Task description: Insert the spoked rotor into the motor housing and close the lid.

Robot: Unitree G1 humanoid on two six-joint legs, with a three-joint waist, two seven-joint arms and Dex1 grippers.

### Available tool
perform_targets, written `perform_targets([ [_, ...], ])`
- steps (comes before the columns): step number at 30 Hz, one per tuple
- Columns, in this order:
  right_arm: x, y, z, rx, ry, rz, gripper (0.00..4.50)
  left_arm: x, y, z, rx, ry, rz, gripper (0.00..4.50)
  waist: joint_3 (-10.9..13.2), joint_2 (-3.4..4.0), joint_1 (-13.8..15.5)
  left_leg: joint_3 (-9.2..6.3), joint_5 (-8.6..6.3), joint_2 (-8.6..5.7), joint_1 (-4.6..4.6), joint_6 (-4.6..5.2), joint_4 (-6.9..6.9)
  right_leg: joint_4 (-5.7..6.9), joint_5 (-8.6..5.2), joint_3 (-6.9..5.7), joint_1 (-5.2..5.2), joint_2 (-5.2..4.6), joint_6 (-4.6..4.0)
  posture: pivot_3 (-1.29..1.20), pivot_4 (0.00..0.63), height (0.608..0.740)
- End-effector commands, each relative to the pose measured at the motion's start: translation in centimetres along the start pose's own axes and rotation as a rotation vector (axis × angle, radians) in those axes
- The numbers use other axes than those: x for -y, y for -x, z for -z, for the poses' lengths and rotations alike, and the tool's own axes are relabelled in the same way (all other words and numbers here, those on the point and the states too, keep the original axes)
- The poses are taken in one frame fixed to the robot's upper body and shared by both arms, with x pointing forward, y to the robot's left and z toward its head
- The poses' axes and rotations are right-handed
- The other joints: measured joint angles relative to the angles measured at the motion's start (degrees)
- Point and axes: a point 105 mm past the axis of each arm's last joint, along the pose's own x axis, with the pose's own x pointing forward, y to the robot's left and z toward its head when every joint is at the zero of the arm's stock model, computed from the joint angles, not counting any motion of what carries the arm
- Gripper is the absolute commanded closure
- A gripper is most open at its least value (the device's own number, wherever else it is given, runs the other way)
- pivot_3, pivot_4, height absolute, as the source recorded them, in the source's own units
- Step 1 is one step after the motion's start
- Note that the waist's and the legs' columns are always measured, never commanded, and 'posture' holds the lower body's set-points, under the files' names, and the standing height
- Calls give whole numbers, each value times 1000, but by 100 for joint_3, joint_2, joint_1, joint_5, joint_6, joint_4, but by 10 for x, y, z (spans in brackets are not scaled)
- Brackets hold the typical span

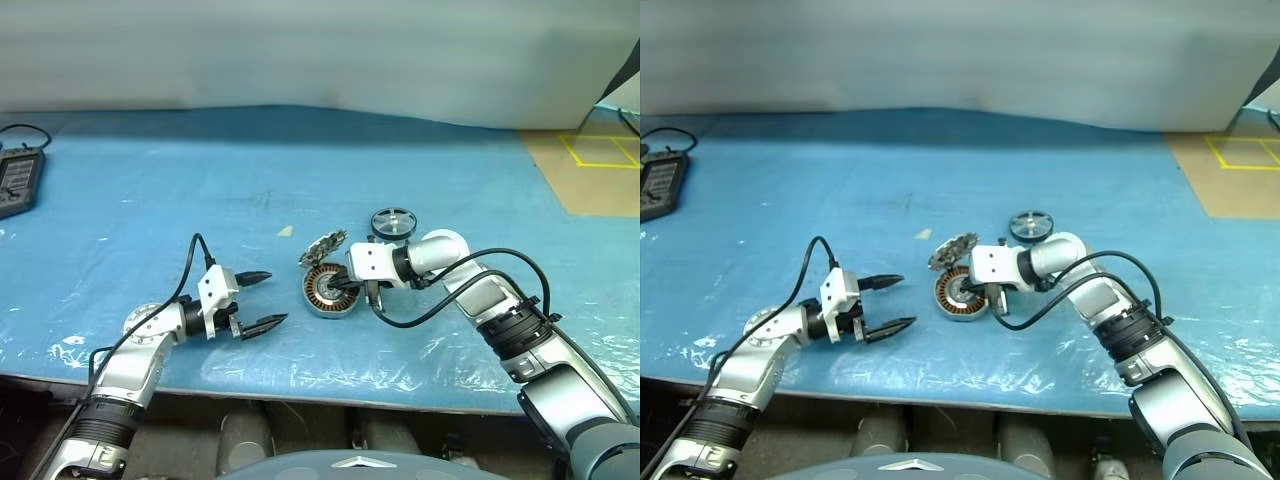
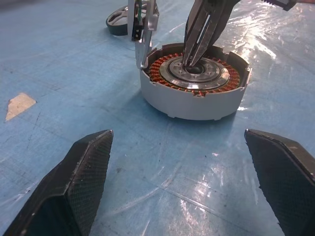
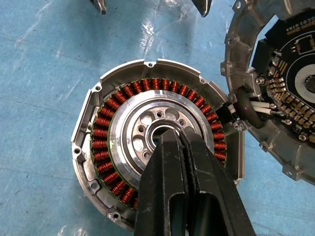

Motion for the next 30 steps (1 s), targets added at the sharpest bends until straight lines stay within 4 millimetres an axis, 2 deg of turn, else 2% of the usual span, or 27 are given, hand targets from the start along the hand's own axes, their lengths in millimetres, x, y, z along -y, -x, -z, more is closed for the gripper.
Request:
perform_targets([
  [1,-28,-9,35,-99,-110,-86,4475,1,-2,-14,26,-33,7,0,0,0,5,0,-1,-1,13,1,-1,-3,-1,1,12,-2,1,0,150,740],
  [7,-39,-10,45,-113,-122,-97,4475,-1,-1,-17,23,-32,8,0,-10,-12,5,0,-1,-4,14,2,-7,-11,-2,4,15,-4,2,0,150,740],
  [20,-49,-15,63,-179,-88,-120,4475,-1,-3,-18,24,-33,17,0,-23,-28,6,0,-2,-4,15,2,-18,-19,-6,4,14,-4,7,0,150,740],
  [23,-45,-14,59,-151,-78,-105,4475,-1,-2,-17,23,-31,17,0,-31,-36,2,0,-2,-4,18,2,-20,-18,-24,4,15,-4,38,0,150,740],
  [30,-20,2,29,-79,-5,-49,4475,-2,-2,-12,21,-27,17,0,-28,-32,9,0,-3,-5,10,3,-25,-18,-28,4,6,-6,44,0,150,740],
])
